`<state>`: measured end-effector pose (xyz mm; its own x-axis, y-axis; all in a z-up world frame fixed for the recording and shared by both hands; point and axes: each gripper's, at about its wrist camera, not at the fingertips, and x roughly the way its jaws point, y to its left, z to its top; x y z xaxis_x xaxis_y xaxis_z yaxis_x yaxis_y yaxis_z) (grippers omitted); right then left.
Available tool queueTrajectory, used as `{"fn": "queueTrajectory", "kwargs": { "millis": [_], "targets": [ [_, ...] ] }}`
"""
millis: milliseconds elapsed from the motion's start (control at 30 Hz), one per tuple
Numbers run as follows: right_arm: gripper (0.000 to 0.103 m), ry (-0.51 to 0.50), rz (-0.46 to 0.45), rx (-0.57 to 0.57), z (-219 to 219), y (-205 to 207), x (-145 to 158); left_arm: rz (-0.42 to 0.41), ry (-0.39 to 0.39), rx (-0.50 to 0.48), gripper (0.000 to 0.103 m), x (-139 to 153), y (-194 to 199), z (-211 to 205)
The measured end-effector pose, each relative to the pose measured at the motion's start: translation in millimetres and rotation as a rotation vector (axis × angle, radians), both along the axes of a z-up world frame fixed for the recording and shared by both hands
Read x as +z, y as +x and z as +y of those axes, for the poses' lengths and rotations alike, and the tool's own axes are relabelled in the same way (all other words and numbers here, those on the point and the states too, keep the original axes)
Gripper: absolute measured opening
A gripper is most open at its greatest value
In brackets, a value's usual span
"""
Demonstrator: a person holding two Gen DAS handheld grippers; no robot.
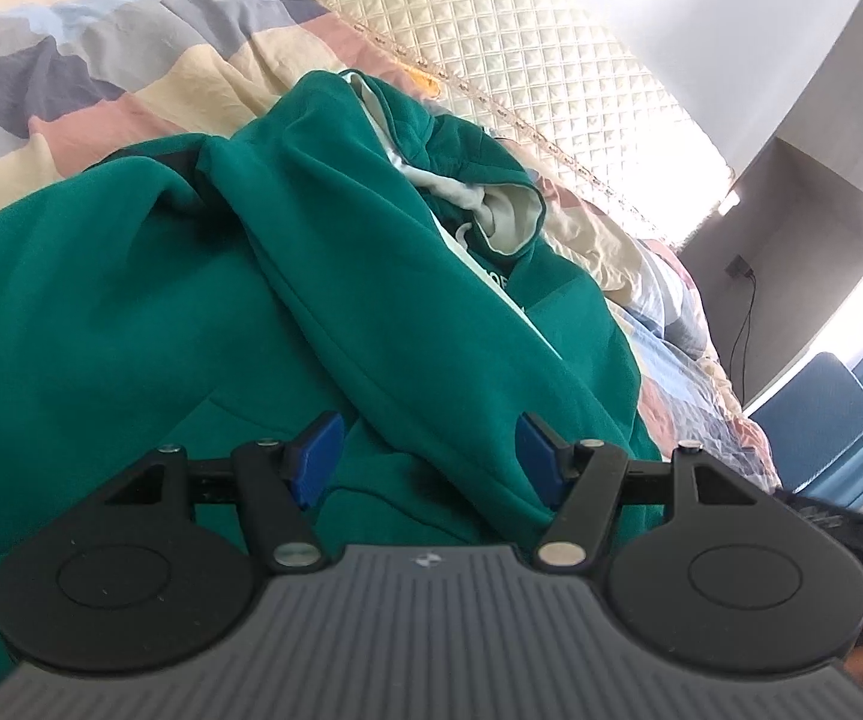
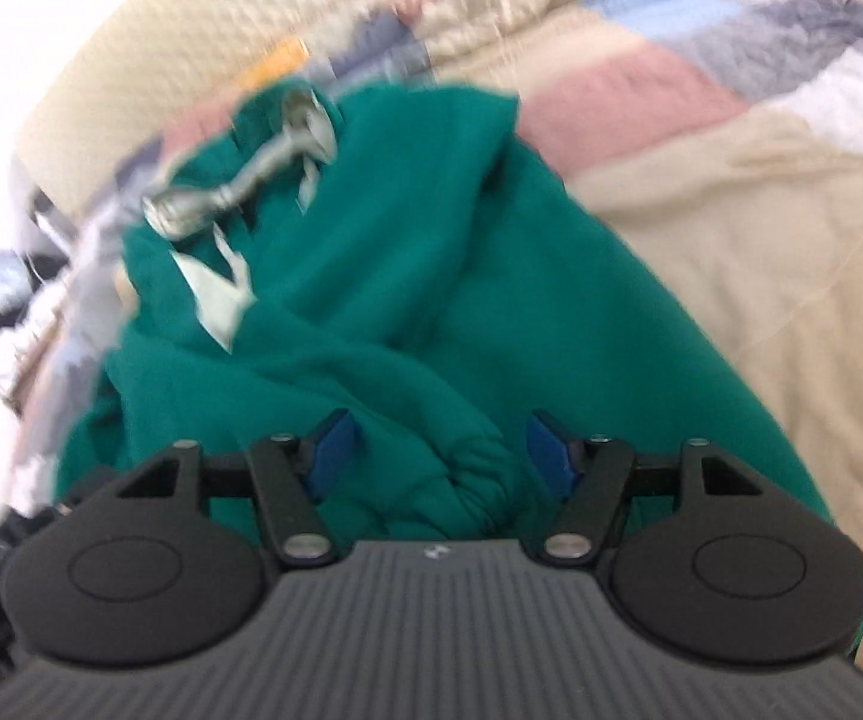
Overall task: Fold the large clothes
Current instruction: 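Move both open grippers over the hoodie toward its hood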
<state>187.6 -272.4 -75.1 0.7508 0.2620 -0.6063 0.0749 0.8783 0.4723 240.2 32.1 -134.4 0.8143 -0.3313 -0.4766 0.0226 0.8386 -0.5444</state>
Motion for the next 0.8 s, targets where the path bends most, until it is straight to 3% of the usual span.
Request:
{"fn": "queueTrajectory", "kwargs": {
  "millis": [133, 267, 400, 433, 467, 567, 633, 800],
  "targets": [
    [0.067, -0.023, -0.152, 0.048, 7.1, -9.8, 21.1, -0.001, -0.01, 0.006, 0.067, 4.5, 15.1, -2.3],
    [0.067, 0.015, -0.175, 0.138, 14.6, -4.1, 20.1, 0.045, -0.021, 0.023, 0.068, -0.1, 38.2, -8.4],
    [0.038, 0.008, -0.072, 0.191, 23.1, 12.7, 5.7, 0.097, -0.005, 0.027, 0.068, -9.8, 62.7, -17.1],
    [0.036, 0.008, -0.04, 0.194, 23.6, 16.9, 0.7, 0.103, 0.0, 0.033, 0.063, -11.4, 66.7, -18.8],
    [0.034, 0.008, -0.012, 0.198, 24.1, 20.1, -3.1, 0.108, 0.016, 0.041, 0.046, -10.9, 70.6, -21.0],
    [0.032, 0.009, 0.013, 0.209, 28.2, 24.7, -8.8, 0.102, 0.068, 0.045, 0.016, -3.1, 78.5, -27.2],
    [0.032, -0.003, -0.03, 0.223, 32.4, 23.2, -3.5, 0.086, 0.064, 0.051, 0.008, 7.0, 80.5, -23.9],
    [0.032, -0.026, -0.12, 0.286, 46.3, 18.4, 6.9, 0.02, 0.134, 0.064, 0.006, 34.6, 83.6, -13.1]
  ]
}}
